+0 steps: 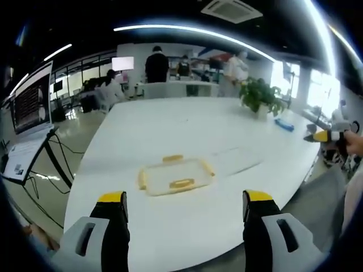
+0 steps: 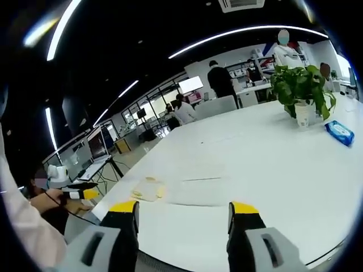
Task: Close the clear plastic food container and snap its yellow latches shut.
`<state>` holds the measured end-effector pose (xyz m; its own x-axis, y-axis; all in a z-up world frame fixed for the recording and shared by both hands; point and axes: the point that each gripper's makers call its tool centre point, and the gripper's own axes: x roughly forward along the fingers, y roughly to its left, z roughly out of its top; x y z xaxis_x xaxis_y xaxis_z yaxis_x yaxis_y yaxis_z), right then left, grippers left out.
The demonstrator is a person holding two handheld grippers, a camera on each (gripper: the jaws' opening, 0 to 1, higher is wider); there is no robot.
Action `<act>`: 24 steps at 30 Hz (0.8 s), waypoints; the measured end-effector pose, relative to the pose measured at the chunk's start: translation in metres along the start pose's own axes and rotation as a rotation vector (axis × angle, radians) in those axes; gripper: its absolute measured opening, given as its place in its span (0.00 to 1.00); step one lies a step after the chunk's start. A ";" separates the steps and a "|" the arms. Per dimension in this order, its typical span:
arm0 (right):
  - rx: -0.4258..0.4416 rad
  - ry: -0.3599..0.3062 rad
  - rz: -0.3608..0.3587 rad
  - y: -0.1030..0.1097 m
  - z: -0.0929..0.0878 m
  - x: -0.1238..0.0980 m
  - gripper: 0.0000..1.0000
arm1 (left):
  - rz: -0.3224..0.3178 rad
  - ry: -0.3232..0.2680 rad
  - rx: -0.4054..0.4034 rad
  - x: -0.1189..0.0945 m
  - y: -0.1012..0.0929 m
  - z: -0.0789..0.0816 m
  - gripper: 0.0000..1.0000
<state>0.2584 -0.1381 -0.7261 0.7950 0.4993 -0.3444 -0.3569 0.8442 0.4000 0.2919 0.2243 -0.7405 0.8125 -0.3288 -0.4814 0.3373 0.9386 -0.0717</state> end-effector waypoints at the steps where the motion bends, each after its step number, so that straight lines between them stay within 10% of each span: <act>1: 0.000 0.002 0.000 0.001 0.000 0.000 0.63 | 0.000 0.000 -0.001 0.000 0.000 0.000 0.82; 24: -0.007 0.024 0.017 0.012 0.000 0.010 0.63 | -0.012 0.021 -0.009 0.007 0.001 -0.006 0.81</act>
<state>0.2624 -0.1232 -0.7251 0.7771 0.5178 -0.3578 -0.3733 0.8369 0.4003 0.2956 0.2235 -0.7492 0.7982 -0.3378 -0.4987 0.3427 0.9356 -0.0853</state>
